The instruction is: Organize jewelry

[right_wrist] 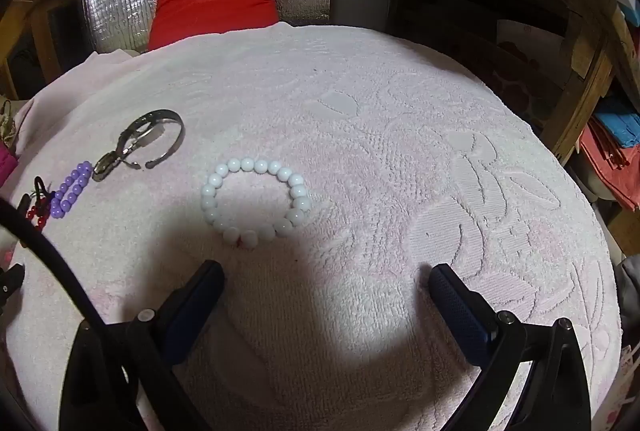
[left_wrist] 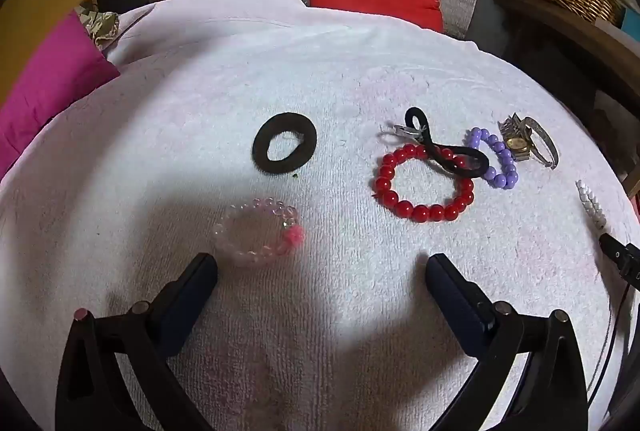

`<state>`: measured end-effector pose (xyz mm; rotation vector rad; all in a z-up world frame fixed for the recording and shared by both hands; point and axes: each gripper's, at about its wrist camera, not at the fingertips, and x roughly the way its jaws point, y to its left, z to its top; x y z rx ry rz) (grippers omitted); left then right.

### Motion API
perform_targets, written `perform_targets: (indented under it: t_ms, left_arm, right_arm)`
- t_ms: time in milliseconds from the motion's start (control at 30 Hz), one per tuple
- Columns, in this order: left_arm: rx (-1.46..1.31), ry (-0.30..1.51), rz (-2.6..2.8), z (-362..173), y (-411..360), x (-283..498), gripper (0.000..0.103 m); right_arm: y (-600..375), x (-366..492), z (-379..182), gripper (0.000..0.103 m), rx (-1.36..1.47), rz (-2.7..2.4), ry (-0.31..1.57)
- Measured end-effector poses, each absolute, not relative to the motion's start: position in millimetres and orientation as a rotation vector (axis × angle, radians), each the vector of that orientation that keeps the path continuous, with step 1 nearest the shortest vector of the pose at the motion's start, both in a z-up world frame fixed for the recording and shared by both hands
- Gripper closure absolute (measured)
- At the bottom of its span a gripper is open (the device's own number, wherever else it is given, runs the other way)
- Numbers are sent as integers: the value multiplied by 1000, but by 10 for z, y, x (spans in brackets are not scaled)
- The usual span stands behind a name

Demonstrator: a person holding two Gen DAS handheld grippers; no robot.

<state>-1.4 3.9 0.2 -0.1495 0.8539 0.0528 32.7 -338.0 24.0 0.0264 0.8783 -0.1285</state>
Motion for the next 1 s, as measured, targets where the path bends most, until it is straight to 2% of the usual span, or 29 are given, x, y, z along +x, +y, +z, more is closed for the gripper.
perform_targets:
  t_ms: [867,1000]
  left_arm:
    - [-114,866,74,6,-13,6,0]
    - [-115,939,13,84,-14,-60,0]
  right_arm:
    - [-3369,326,239,0,24,-138,879]
    - [-3361,299,269,0,38,-131,900]
